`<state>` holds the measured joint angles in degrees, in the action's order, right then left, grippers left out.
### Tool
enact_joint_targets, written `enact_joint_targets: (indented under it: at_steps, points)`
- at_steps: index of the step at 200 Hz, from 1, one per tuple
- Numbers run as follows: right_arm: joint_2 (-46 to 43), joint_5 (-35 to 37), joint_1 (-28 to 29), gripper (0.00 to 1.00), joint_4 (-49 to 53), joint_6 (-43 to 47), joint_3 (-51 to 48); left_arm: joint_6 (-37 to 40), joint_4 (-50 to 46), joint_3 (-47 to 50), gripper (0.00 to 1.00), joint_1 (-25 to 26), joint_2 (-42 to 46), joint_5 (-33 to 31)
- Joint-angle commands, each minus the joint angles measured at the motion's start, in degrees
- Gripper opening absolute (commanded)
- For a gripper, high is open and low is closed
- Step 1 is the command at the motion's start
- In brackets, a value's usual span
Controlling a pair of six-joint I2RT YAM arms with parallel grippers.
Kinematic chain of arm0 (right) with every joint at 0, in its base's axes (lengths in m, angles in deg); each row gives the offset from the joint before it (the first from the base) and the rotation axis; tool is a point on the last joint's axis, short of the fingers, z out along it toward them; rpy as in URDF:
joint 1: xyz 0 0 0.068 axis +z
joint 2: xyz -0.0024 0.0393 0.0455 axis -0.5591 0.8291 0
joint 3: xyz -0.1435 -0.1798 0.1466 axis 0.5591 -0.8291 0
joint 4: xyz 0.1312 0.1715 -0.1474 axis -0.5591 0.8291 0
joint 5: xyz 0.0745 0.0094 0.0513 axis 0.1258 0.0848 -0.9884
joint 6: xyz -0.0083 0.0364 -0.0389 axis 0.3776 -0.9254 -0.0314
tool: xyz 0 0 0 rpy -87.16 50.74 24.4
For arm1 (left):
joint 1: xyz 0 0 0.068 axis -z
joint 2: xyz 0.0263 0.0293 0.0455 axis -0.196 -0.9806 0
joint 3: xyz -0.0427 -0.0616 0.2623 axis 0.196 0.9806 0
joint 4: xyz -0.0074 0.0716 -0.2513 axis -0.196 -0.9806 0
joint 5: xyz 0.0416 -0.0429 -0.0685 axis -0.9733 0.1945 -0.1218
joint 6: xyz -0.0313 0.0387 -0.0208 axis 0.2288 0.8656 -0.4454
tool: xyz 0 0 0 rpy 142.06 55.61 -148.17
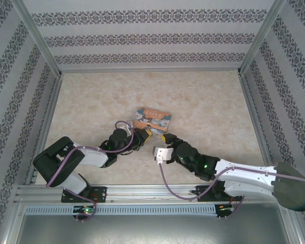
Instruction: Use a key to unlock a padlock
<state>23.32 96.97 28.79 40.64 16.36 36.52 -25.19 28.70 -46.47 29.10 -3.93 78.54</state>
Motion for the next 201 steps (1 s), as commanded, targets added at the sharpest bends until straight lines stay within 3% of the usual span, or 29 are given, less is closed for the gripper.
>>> enact_joint_targets:
  at_steps: [1, 109, 201]
  points:
    - [2.9, 1.7, 0.1, 0.55, -4.1, 2.3, 1.9, -0.9, 1.7, -1.5, 0.10, 0.5, 1.2, 0.9]
    - [15.9, -5.9, -6.3, 0.42, -10.7, 1.1, 4.4, -4.0, 3.9, -1.0, 0.08, 0.5, 0.0, 1.0]
    - [19.5, -9.4, -8.5, 0.33, -12.6, 0.9, 5.8, -7.0, 4.4, -1.0, 0.08, 0.5, -0.4, 2.0]
